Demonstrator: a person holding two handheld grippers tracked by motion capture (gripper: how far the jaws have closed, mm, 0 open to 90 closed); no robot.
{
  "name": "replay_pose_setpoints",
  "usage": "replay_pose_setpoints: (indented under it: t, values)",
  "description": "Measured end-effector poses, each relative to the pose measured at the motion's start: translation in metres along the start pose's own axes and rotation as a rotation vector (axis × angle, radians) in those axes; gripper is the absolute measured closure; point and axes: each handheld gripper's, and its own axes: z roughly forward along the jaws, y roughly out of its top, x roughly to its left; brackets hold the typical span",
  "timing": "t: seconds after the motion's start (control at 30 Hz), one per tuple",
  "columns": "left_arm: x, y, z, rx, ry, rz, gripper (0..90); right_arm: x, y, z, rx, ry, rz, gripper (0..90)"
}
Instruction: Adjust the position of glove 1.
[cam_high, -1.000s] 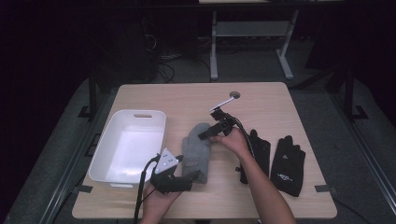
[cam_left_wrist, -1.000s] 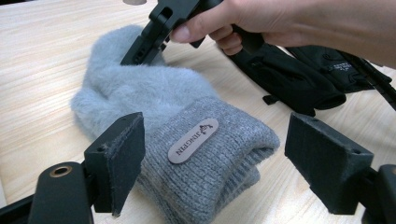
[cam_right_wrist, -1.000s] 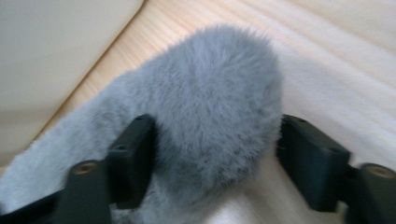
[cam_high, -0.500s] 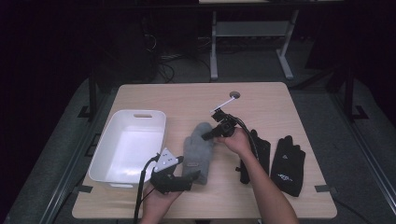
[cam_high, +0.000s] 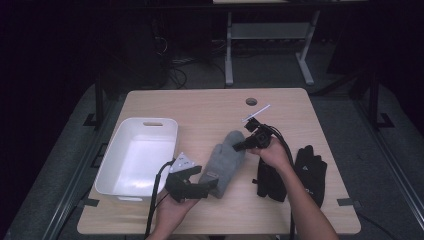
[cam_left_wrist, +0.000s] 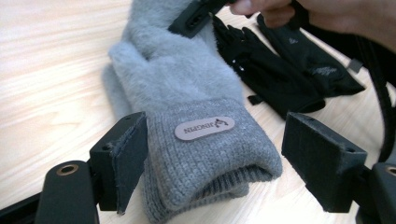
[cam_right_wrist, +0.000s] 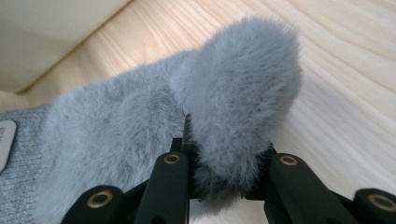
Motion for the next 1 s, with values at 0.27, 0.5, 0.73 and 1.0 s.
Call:
replay_pose_setpoints:
  t: [0.27, 0.5, 0.73, 1.0]
  values:
    - [0.013, 0.005, 0.014, 0.058, -0.015, -0.113, 24.0, -0.006, -0.015, -0.01, -0.029, -0.031, -0.015, 75.6]
    - [0.025, 0.002, 0.031, 0.15, -0.068, -0.251, 25.1, -0.01, -0.024, -0.009, -0.036, -0.033, -0.005, 75.4]
    - [0.032, 0.0, 0.044, 0.239, -0.131, -0.346, 22.5, -0.007, -0.023, -0.006, -0.026, -0.059, -0.04, 75.4]
    - [0.039, -0.004, 0.049, 0.269, -0.176, -0.371, 31.7, -0.008, -0.025, -0.006, -0.032, -0.058, -0.033, 75.3]
